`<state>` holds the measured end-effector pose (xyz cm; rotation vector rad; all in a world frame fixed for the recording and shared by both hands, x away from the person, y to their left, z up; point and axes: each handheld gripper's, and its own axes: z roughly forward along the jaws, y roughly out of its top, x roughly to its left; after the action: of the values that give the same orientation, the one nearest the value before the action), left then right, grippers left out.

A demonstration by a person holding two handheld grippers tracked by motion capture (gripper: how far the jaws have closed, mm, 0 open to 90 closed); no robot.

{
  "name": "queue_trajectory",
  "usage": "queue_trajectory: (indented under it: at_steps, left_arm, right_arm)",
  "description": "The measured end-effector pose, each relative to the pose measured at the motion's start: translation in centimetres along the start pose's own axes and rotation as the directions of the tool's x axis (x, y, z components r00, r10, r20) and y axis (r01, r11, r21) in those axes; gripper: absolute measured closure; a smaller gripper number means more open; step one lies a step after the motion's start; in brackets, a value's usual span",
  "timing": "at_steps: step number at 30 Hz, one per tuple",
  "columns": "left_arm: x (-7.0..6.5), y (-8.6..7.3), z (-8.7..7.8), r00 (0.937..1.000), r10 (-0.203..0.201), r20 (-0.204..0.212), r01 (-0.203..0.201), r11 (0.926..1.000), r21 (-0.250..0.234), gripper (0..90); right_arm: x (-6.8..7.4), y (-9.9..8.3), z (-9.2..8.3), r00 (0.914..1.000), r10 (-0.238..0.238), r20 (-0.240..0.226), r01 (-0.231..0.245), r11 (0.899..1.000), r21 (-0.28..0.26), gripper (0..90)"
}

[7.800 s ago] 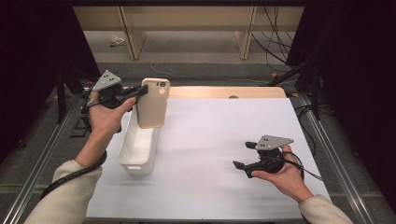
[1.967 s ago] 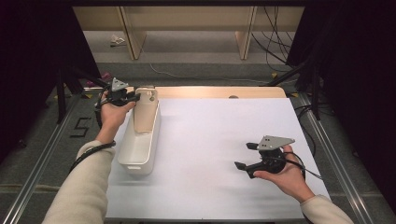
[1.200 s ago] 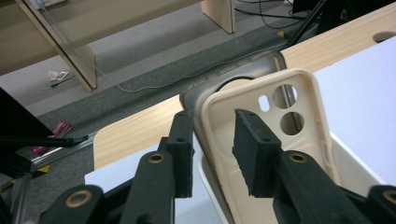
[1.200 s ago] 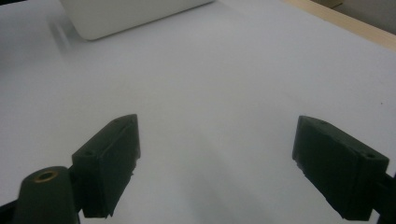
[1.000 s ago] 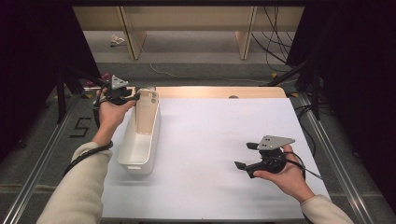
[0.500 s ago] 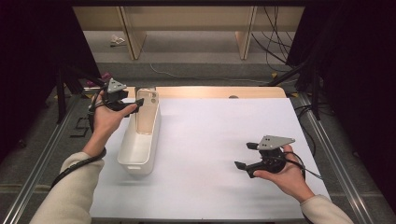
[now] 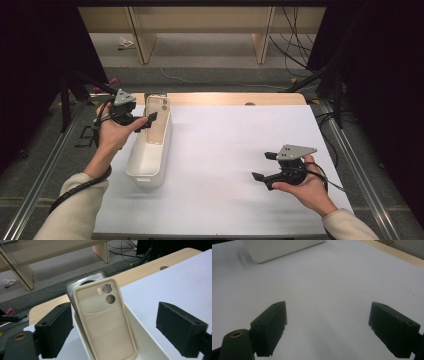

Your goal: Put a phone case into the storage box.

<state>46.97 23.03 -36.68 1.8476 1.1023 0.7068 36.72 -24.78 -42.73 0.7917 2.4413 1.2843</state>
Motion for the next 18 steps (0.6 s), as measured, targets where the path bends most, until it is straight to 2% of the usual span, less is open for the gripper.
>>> queue_trajectory:
  at_steps: [18]
  left_arm:
    - [-2.3, -1.0, -1.8, 0.9981, 0.021, 0.058, -0.020, 0.9996, -0.020, 5.9]
  right_arm:
    - [-0.1, 0.0, -0.1, 1.0000, 0.001, 0.005, -0.001, 1.000, -0.003, 15.9]
